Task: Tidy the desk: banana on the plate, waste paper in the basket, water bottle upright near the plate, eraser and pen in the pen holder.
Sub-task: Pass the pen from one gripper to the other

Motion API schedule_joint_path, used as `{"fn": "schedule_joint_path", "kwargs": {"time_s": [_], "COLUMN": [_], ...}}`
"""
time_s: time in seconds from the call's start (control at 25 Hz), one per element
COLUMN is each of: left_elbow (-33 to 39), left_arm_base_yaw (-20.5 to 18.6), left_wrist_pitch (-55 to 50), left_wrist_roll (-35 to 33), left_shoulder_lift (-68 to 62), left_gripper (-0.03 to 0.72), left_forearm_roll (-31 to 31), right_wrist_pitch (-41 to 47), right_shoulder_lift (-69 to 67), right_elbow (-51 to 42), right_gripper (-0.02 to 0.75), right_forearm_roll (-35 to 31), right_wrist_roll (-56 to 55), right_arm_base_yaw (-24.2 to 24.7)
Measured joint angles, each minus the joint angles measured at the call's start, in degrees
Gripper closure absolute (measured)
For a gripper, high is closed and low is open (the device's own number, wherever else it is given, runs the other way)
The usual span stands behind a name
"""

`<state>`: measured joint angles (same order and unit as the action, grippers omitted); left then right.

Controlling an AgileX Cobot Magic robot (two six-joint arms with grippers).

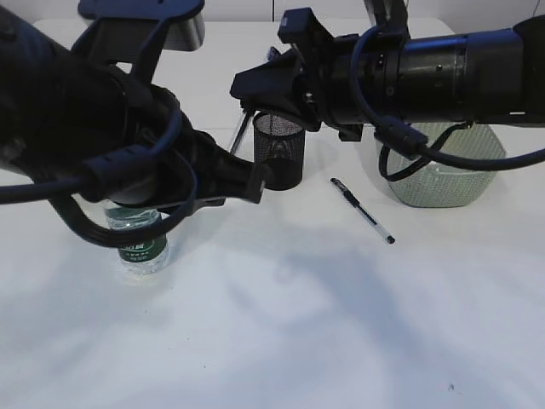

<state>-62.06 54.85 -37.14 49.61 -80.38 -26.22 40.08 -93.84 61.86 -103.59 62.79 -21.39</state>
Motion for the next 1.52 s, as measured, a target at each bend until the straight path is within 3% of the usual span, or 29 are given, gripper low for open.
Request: {"fn": "schedule_joint_path", "kwargs": {"time_s": [0.52,0.64,0.8,0.92,1.32,1.52], "left_elbow": [0.1,0.1,0.1,0.1,0.1,0.1], "left_arm_base_yaw": [0.0,0.0,0.0,0.0,0.0,-0.1], "left_wrist_pitch": [-0.7,-1.9,-3.0,-2.9,-2.9,-3.2], "left_wrist_roll": [0.0,0.0,0.0,0.0,0.0,0.0], "left_shoulder_lift": [0.0,0.0,0.0,0.0,5.2,9.7], "left_gripper": [0.639,0.520,0.231,0.118,0.101,0.139], "left_forearm_roll": [0.1,-0.1,-0.4,-0.7,-6.5,-10.7], "right_wrist_pitch": [0.1,0.1,-0.2,-0.2,-0.2,-0.2], "right_shoulder_lift": [0.0,0.0,0.0,0.0,0.0,0.0], "right_elbow": [0.2,0.2,0.2,0.2,0.2,0.2], "right_gripper": [0.680,0.680,0.681,0.681,0.681,0.681], "right_forearm_roll": [0.0,0.2,0.4,0.5,0.5,0.5], "right_wrist_roll": [-0.1,-0.1,-0.1,0.0,0.0,0.0], "right_arm_base_yaw": [0.0,0.0,0.0,0.0,0.0,0.0]}}
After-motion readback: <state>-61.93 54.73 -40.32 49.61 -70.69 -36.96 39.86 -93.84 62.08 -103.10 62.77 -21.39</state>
